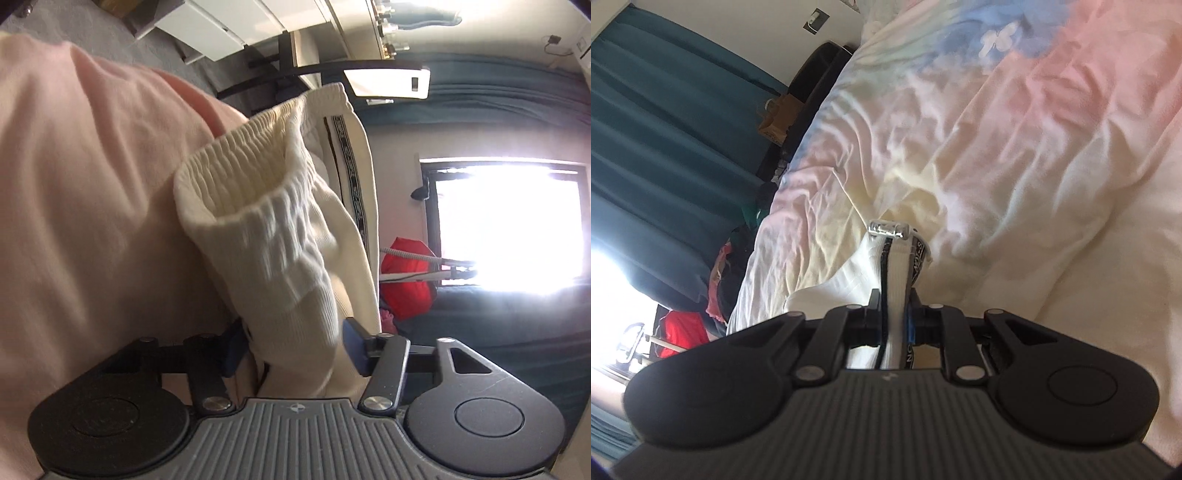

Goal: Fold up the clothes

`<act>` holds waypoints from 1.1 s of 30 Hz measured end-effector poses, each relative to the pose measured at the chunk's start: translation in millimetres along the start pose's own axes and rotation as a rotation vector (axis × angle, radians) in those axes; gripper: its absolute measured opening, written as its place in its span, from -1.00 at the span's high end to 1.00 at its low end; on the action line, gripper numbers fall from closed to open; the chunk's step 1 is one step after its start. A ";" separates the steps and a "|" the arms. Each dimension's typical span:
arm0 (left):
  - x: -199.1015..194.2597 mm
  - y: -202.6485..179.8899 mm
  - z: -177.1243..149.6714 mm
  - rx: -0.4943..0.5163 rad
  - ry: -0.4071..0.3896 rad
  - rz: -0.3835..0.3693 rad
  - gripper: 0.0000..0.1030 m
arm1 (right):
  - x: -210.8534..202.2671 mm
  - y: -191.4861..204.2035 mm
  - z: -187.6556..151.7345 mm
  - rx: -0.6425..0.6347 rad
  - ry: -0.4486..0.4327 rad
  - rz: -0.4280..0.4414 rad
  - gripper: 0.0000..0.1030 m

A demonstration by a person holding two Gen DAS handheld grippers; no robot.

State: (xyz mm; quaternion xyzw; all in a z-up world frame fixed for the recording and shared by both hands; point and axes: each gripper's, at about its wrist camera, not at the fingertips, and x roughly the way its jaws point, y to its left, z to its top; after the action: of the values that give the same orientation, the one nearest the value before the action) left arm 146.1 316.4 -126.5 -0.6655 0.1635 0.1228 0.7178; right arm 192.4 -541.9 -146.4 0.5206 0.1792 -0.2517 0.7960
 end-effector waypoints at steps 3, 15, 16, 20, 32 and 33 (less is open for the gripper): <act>4.0 -4.1 17.1 0.034 0.040 0.018 0.47 | 4.1 -1.4 -1.0 0.008 -0.001 -0.015 0.71; -122.2 -75.7 79.9 0.274 0.083 0.094 0.77 | -16.3 -4.0 0.1 -0.048 -0.038 -0.132 0.79; -131.8 -71.2 81.1 0.292 0.092 0.122 0.77 | -22.5 -3.5 -0.2 -0.054 -0.049 -0.140 0.79; -154.8 -44.9 73.2 0.413 0.104 0.297 0.77 | -50.9 -6.5 -4.0 -0.069 -0.096 -0.198 0.80; -149.0 -36.4 8.6 0.848 0.074 0.561 -0.46 | -72.8 -15.9 0.4 -0.090 -0.091 -0.303 0.26; -151.1 -41.3 2.9 0.894 0.048 0.576 -0.52 | -77.8 -10.0 1.1 -0.124 -0.125 -0.288 0.02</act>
State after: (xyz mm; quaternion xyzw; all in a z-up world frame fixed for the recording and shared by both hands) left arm 24.1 322.0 -28.4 -0.2256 0.3923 0.2180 0.8647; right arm 123.7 -529.5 -110.8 0.4229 0.2172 -0.3835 0.7918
